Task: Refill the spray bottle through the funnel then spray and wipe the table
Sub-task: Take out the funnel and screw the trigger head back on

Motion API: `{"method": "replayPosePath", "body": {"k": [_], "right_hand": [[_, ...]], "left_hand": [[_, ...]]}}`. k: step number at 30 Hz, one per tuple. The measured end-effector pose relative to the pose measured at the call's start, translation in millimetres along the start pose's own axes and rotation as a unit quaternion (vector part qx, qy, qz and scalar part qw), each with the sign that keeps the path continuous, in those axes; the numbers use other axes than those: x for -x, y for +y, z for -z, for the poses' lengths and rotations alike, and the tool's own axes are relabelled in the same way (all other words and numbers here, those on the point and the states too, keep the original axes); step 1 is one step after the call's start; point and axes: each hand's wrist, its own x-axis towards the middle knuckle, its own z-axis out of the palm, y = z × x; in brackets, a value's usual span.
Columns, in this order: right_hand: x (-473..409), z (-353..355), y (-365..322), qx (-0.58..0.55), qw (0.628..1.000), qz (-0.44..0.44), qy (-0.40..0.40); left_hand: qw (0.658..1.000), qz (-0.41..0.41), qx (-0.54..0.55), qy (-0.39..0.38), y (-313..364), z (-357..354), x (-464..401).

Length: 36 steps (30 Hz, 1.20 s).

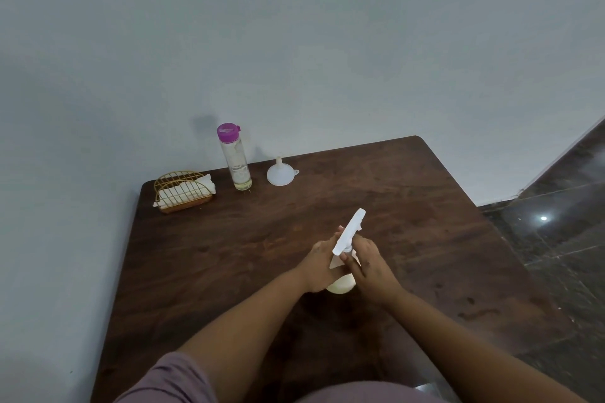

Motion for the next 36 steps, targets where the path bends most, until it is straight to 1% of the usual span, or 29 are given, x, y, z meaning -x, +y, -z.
{"method": "replayPosePath", "body": {"k": [2,4,6,10,11,12,13,14,16,18,20,21,22,23,24,26,28,30,31,33,36], "right_hand": [[0,-1,-1,-0.014,1.0,-0.013,0.003],[3,-5,-2,-0.027,0.999,-0.028,0.016],[8,-10,0,-0.03,0.998,-0.022,0.049],[10,-26,-6,-0.035,0.992,-0.019,0.122],[10,-29,-9,-0.045,0.989,-0.028,0.138],[10,-31,-11,-0.051,0.987,-0.033,0.149],[10,-31,-12,-0.049,0.986,-0.035,0.153],[10,-29,-11,-0.041,0.988,-0.034,0.147],[10,-24,-7,-0.008,0.992,-0.026,0.125],[7,-22,-9,0.031,0.991,-0.039,0.126],[6,-23,-17,0.063,0.985,-0.074,0.143],[8,-24,-21,0.079,0.983,-0.084,0.146],[9,-25,-21,0.089,0.982,-0.084,0.142],[11,-24,-22,0.085,0.984,-0.079,0.136],[11,-23,-22,0.067,0.985,-0.08,0.135],[13,-21,-21,0.0,0.981,-0.103,0.166],[14,-19,-19,-0.056,0.968,-0.14,0.199],[12,-17,-18,-0.072,0.968,-0.151,0.184],[9,-16,-19,-0.067,0.973,-0.141,0.169],[1,-14,-20,-0.046,0.983,-0.11,0.136],[-5,-15,-22,-0.038,0.99,-0.074,0.112]], "left_hand": [[0.999,-0.011,0.021,0.023,1,-6,3],[0.998,0.01,0.022,0.051,-7,-17,6],[0.996,0.045,0.031,0.071,-11,-29,8],[0.99,0.054,0.083,0.095,-5,-34,10],[0.99,0.069,0.062,0.107,-13,-36,8],[0.99,0.086,0.012,0.115,-14,-35,9],[0.989,0.078,-0.024,0.124,-19,-37,9],[0.988,0.078,-0.031,0.129,-18,-37,9],[0.989,0.059,-0.085,0.106,-11,-36,10],[0.992,0.035,-0.063,0.106,-6,-34,10],[0.986,0.078,-0.055,0.137,-1,-35,10],[0.986,0.114,-0.013,0.122,-1,-38,9],[0.985,0.124,-0.02,0.115,4,-36,9],[0.984,0.127,-0.072,0.099,12,-30,12],[0.981,0.113,-0.141,0.074,13,-27,13],[0.98,0.125,-0.145,0.049,14,-22,17],[0.981,0.13,-0.137,0.042,9,-21,15],[0.987,0.106,-0.114,0.036,19,-17,16],[0.988,0.089,-0.118,0.038,20,-15,16],[0.987,0.067,-0.147,0.019,15,-13,15],[0.986,0.107,-0.127,-0.022,3,-14,19]]}}
